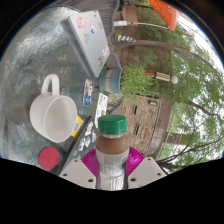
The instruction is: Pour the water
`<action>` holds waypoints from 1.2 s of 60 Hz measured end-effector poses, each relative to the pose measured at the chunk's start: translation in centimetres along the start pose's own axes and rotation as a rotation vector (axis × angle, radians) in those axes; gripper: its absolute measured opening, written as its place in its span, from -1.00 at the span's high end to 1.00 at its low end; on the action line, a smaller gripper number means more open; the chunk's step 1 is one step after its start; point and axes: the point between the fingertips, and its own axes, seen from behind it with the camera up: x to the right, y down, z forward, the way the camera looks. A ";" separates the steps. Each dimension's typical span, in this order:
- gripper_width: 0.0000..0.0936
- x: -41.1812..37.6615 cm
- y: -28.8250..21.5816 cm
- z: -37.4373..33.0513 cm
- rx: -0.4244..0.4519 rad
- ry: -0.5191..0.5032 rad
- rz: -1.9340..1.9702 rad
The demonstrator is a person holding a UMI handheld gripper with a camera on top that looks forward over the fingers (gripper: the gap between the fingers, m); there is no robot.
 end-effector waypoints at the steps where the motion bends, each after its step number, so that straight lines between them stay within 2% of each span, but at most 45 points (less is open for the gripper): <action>1: 0.34 0.5 -0.2 -1.2 0.003 0.066 0.074; 2: 0.33 1.2 -0.2 -0.6 0.013 0.031 0.154; 5: 0.33 1.9 -0.7 -0.9 0.066 0.031 0.426; 6: 0.32 1.8 -0.9 -1.9 0.086 0.077 0.529; 8: 0.32 2.3 -0.8 -1.4 0.124 0.025 0.693; 14: 0.33 2.0 0.4 -1.2 0.222 -0.001 1.139; 15: 0.33 1.3 0.8 -1.7 0.243 0.026 1.211; 19: 0.33 -0.1 2.5 -1.2 0.276 -0.001 1.408; 22: 0.33 -1.5 3.5 -0.1 0.268 -0.051 1.504; 23: 0.33 -3.8 3.8 -0.1 0.281 -0.034 1.565; 27: 0.33 -4.9 4.8 1.0 0.276 -0.084 1.643; 31: 0.33 -7.0 5.2 1.6 0.306 -0.127 1.693; 38: 0.33 -9.0 4.6 2.0 0.351 -0.172 1.673; 44: 0.30 -11.1 4.4 1.4 0.353 -0.218 1.630; 45: 0.31 -10.5 4.5 1.0 0.385 -0.195 1.632; 48: 0.28 -10.9 4.5 1.3 0.406 -0.186 1.638; 60: 0.28 -11.0 4.5 1.4 0.415 -0.212 1.650; 69: 0.00 -11.3 4.5 1.3 0.365 -0.246 1.655; 72: -0.21 -11.8 4.7 0.9 0.336 -0.286 1.646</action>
